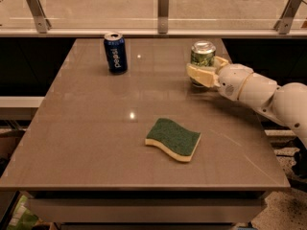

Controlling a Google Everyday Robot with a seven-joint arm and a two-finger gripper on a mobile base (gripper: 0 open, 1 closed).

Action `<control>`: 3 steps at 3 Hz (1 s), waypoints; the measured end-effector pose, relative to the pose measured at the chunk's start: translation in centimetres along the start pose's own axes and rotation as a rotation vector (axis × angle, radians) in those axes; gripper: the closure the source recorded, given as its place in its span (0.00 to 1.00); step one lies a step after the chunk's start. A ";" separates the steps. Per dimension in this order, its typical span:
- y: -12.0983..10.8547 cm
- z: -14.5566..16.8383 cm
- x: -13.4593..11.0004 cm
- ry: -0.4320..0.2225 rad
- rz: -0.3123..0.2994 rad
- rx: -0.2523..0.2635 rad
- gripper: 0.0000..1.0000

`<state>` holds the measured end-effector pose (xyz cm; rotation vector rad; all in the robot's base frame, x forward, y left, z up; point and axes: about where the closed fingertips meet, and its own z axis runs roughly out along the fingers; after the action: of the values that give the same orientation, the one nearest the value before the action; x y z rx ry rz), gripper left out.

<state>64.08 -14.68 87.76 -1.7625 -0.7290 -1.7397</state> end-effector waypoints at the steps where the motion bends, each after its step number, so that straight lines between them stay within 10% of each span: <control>1: -0.4 0.0 -0.5 -0.004 0.036 0.013 1.00; 3: -0.6 0.4 -1.5 0.010 0.140 0.033 1.00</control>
Offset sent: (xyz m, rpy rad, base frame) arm -0.0056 0.0013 -0.0182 0.1171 0.1119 0.0261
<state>63.94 -13.94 86.30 -1.7387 -0.6115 -1.6336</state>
